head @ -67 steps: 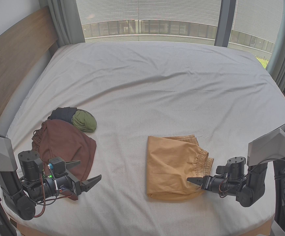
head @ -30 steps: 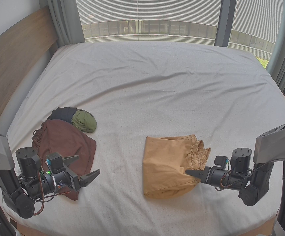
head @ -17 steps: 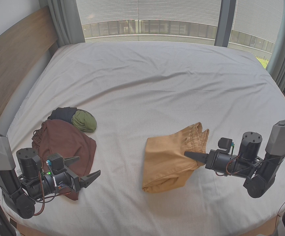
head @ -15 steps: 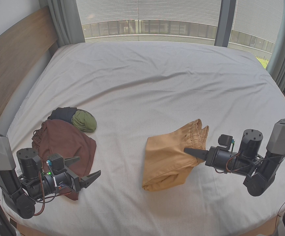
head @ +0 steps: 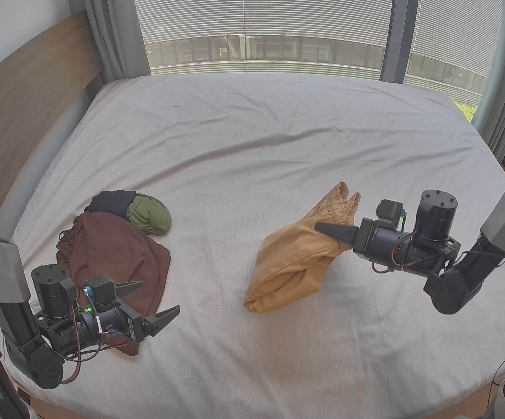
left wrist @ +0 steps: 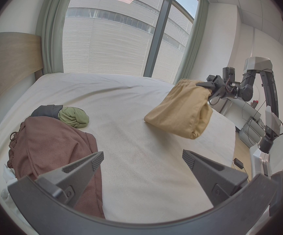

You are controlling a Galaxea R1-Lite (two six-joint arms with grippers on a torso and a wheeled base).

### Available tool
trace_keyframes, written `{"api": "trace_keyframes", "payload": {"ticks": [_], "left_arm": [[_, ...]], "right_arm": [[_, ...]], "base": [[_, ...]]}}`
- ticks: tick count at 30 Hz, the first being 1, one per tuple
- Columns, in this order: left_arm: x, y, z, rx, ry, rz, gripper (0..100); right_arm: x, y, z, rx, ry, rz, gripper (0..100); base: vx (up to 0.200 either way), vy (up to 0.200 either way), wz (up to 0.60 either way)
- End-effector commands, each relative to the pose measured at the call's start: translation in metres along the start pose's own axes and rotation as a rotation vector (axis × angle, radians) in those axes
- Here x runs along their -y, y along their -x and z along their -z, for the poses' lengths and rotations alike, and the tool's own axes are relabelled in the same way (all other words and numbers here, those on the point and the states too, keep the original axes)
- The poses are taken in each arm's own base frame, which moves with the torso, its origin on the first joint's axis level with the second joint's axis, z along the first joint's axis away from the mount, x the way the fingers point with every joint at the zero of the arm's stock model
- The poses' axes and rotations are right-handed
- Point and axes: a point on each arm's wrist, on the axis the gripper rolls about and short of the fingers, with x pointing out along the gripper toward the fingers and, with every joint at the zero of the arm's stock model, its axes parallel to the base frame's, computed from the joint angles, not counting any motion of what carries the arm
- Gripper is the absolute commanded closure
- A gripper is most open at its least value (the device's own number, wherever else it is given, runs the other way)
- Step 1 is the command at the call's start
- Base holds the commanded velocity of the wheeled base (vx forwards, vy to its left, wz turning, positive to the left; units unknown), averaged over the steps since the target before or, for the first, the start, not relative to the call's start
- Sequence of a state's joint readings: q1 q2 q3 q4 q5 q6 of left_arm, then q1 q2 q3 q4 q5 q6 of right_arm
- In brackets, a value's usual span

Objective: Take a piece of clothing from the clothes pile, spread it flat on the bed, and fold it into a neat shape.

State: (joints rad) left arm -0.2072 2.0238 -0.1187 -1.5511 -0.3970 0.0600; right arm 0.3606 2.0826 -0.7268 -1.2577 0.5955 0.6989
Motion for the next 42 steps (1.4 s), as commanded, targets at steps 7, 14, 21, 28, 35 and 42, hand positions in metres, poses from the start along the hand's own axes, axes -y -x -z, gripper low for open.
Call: {"api": "trace_keyframes", "payload": {"ticks": [7,14,21,28,35,42], "left_arm": [[0.0,0.0,0.001,-0.003,0.002,0.0,0],[0.0,0.0,0.001,-0.003,0.002,0.0,0],[-0.001,0.001,0.0,0.0,0.001,-0.003,0],[-0.002,0.001,0.001,-0.001,0.003,-0.007,0],[-0.002,0.0,0.002,-0.009,0.007,-0.005,0],[-0.003,-0.001,0.002,-0.008,0.007,-0.008,0]], "right_arm": [[-0.018,-0.028,-0.051,0.041,0.036,-0.034,100],[-0.02,-0.038,-0.067,0.051,0.04,-0.034,100],[0.001,-0.057,-0.066,0.037,0.026,-0.018,100],[0.014,-0.081,-0.069,0.025,0.019,-0.016,100],[0.013,-0.101,-0.085,0.025,0.025,-0.025,100],[0.024,-0.119,-0.1,0.04,0.032,-0.023,100]], "base": [[0.0,0.0,0.0],[0.0,0.0,0.0],[0.0,0.0,0.0],[0.0,0.0,0.0],[0.0,0.0,0.0],[0.0,0.0,0.0]]}}
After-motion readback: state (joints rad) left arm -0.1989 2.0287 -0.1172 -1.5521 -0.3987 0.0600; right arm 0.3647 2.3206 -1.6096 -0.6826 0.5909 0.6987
